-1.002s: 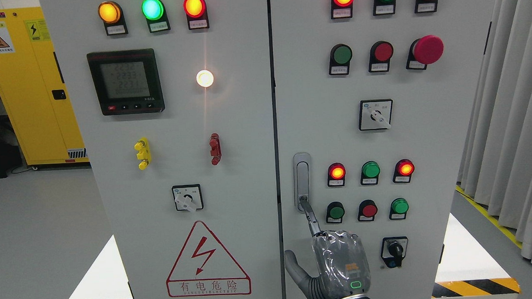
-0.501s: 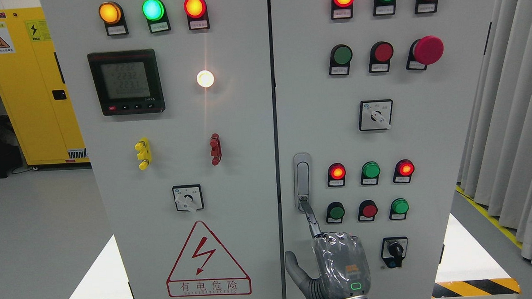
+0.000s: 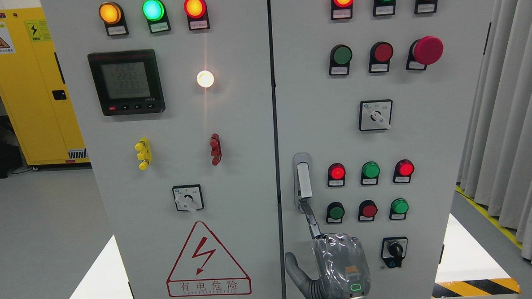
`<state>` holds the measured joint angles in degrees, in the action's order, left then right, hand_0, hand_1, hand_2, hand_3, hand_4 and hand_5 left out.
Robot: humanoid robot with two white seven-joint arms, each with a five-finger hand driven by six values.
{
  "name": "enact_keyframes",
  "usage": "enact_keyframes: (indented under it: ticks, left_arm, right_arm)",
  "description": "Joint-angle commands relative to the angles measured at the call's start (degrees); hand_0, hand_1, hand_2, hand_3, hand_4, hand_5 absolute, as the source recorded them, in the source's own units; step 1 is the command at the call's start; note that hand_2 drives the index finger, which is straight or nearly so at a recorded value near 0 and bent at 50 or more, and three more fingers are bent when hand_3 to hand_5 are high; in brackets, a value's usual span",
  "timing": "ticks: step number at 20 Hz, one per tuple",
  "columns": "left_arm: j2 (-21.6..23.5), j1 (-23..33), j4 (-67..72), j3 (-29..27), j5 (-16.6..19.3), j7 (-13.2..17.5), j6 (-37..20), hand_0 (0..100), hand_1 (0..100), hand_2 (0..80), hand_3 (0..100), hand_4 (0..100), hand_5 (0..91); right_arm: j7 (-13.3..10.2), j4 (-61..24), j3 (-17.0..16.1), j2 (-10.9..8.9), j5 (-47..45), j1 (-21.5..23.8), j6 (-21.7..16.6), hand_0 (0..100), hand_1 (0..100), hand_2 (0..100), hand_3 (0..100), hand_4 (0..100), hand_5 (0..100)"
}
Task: Release door handle
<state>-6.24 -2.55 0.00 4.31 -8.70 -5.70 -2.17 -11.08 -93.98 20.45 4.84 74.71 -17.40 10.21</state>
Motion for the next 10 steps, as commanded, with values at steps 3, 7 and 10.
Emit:
enact_keyframes:
  ticks: [3, 7, 10]
  left_arm:
    - [0.0, 0.0, -0.7, 0.0, 0.0, -0.01, -0.02, 12, 56, 0.0, 0, 0, 0.0]
    - [0.0, 0.0, -0.7, 0.0, 0.0, -0.01, -0.02, 12, 56, 0.0, 0, 0, 0.0]
    - [0.0, 0.0, -0.7, 0.0, 0.0, -0.01, -0.02, 12, 56, 0.0, 0, 0, 0.0]
  right_arm:
    - [-0.08, 0.2, 0.21, 0.0, 0.0, 0.26, -0.01, 50, 42, 1, 100, 100, 100]
    - [-0.08, 0.11, 0.21, 0.0, 0.0, 0.35, -0.1, 50, 42, 1, 100, 100, 100]
    - [-0.08, -0.06, 0.12, 0.0, 0.0, 0.35, -0.1, 50, 42, 1, 100, 100, 100]
